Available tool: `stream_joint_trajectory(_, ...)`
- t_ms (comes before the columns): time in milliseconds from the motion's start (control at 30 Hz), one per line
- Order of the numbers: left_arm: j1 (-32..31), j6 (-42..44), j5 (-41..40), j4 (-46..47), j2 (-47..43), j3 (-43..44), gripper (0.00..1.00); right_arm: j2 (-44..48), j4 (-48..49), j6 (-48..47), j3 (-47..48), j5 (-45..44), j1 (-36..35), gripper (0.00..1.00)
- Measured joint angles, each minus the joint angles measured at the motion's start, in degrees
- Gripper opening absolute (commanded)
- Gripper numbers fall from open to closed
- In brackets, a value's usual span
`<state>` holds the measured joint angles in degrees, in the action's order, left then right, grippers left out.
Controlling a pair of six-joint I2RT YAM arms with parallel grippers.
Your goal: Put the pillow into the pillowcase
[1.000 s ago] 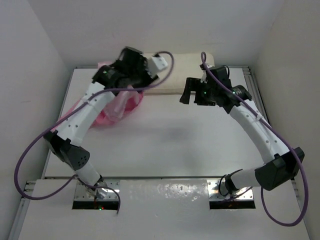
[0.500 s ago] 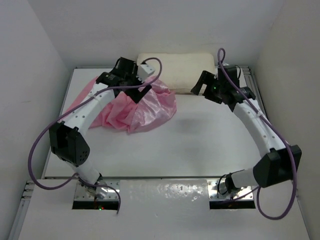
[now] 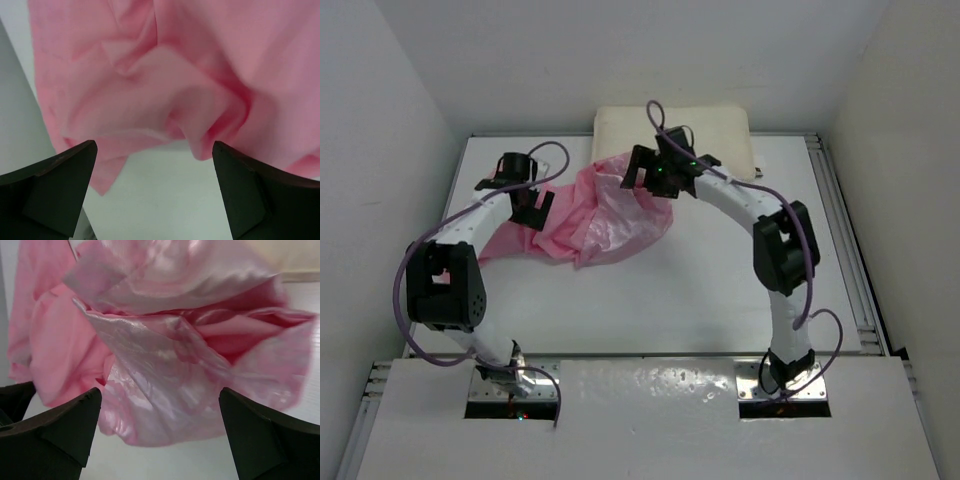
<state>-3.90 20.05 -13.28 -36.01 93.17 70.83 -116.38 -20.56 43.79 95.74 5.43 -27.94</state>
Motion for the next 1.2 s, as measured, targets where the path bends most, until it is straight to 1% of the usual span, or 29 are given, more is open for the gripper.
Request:
stream_joint_trajectory(67, 1.3, 0.3, -0.6, 2.1, -0.6, -5.2, 1.0, -4.1, 1.8, 1.0, 1.3, -0.6, -2.3, 0.94)
stream_joint_trajectory(100, 1.3, 0.5, -0.2, 2.6, -0.6, -7.4, 1.0, -6.5, 2.1, 1.6, 2.3, -0.7, -3.3, 0.88)
stream_joint_trajectory(133, 1.1, 0.7, 0.6, 3.0, -0.3, -9.0, 1.0, -9.0, 2.4, 2.1, 3.7, -0.7, -4.2, 0.72)
stream_joint_trajectory(167, 0.9, 0.9, 1.1, 3.4, -0.1, -10.1, 1.0, -11.3, 2.6, 2.6, 4.7, -0.5, -4.8, 0.6)
stream_joint_trajectory(200, 0.7, 0.9, 1.8, 3.9, 0.3, -10.5, 0.99, -12.9, 2.6, 3.4, 5.0, -0.1, -5.2, 0.42)
stream_joint_trajectory(233, 0.5, 1.1, 2.4, 4.7, 0.8, -10.6, 0.87, -14.1, 2.4, 3.6, 4.9, 0.2, -5.3, 0.11)
stream_joint_trajectory(267, 0.5, 1.1, 2.9, 6.1, 1.3, -10.6, 0.78, -14.4, 2.4, 3.4, 4.3, 0.7, -5.3, 0.0)
stream_joint_trajectory(300, 0.4, 1.3, 3.2, 7.6, 2.0, -10.5, 0.68, -14.1, 2.5, 3.9, 3.0, 0.5, -5.2, 0.0)
stream_joint_trajectory(333, 0.4, 1.4, 3.4, 8.7, 2.8, -10.3, 0.44, -13.0, 2.8, 3.9, 0.9, -0.1, -5.0, 0.0)
stream_joint_trajectory(367, 0.4, 1.6, 3.5, 9.1, 3.7, -10.0, 0.29, -11.1, 3.4, 3.6, -2.0, -0.8, -4.8, 0.0)
stream_joint_trajectory(400, 0.4, 1.6, 3.5, 9.4, 4.9, -9.4, 0.0, -7.7, 3.9, 3.0, -6.1, -1.9, -4.5, 0.0)
stream_joint_trajectory(433, 0.4, 1.7, 3.5, 9.6, 6.2, -8.7, 0.0, -3.9, 4.6, 2.6, -10.6, -2.9, -4.3, 0.0)
stream_joint_trajectory(500, 0.5, 2.1, 3.1, 9.8, 8.3, -7.7, 0.0, 7.2, 6.2, 1.8, -21.6, -4.5, -3.3, 0.0)
stream_joint_trajectory(533, 0.5, 2.2, 2.8, 9.9, 8.9, -7.6, 0.0, 14.3, 7.4, 1.6, -27.7, -5.2, -2.5, 0.0)
stream_joint_trajectory(633, 0.5, 2.2, 2.0, 9.4, 9.0, -7.5, 0.0, 31.6, 9.9, 2.4, -40.7, -6.3, 0.5, 0.0)
stream_joint_trajectory(733, 0.2, 2.4, 1.6, 8.7, 8.4, -6.8, 0.0, 42.8, 10.9, 5.3, -52.0, -6.8, 2.9, 0.0)
stream_joint_trajectory(800, 0.0, 2.4, 2.0, 7.1, 7.7, -5.7, 0.0, 47.0, 10.4, 8.5, -60.4, -6.3, 3.8, 0.16)
stream_joint_trajectory(833, -0.2, 2.8, 1.4, 6.3, 7.3, -5.1, 0.0, 48.2, 9.2, 9.6, -63.9, -6.5, 4.0, 0.32)
stream_joint_trajectory(867, -0.2, 3.3, 0.7, 5.7, 6.9, -4.7, 0.02, 49.6, 7.5, 10.9, -67.1, -6.9, 4.5, 0.54)
stream_joint_trajectory(900, -0.1, 4.0, -0.4, 4.9, 6.5, -4.1, 0.21, 51.4, 4.7, 12.0, -69.9, -7.7, 5.2, 0.8)
stream_joint_trajectory(933, 0.1, 5.0, -1.4, 4.1, 6.1, -3.6, 0.32, 53.2, 2.1, 12.9, -72.2, -8.6, 5.9, 0.88)
stream_joint_trajectory(967, 0.2, 5.7, -2.3, 3.1, 5.6, -3.0, 0.47, 55.1, -0.4, 13.3, -73.5, -9.8, 6.6, 0.94)
stream_joint_trajectory(1000, 0.3, 6.7, -2.9, 2.3, 5.2, -2.4, 0.67, 57.3, -2.7, 13.5, -74.2, -11.0, 7.1, 0.97)
stream_joint_trajectory(1033, 0.3, 7.4, -3.5, 1.1, 4.9, -1.7, 0.73, 59.9, -4.5, 13.9, -74.4, -12.6, 7.6, 0.98)
stream_joint_trajectory(1067, 0.3, 7.7, -4.0, 0.2, 4.7, -1.0, 0.78, 62.3, -5.3, 14.0, -74.2, -13.9, 7.9, 0.96)
stream_joint_trajectory(1100, 0.3, 7.9, -4.2, -0.9, 4.5, -0.1, 0.8, 64.4, -5.4, 13.7, -73.7, -15.8, 8.1, 0.92)
stream_joint_trajectory(1133, 0.2, 8.1, -4.2, -2.1, 4.5, 1.2, 0.8, 66.0, -5.3, 13.2, -72.8, -17.5, 8.3, 0.62)
stream_joint_trajectory(1167, 0.1, 8.1, -3.7, -3.3, 4.5, 2.6, 0.8, 66.6, -4.8, 11.7, -71.6, -18.7, 8.4, 0.39)
stream_joint_trajectory(1200, 0.1, 8.0, -2.7, -4.2, 4.5, 4.2, 0.72, 66.5, -3.6, 10.4, -70.2, -19.6, 8.3, 0.17)
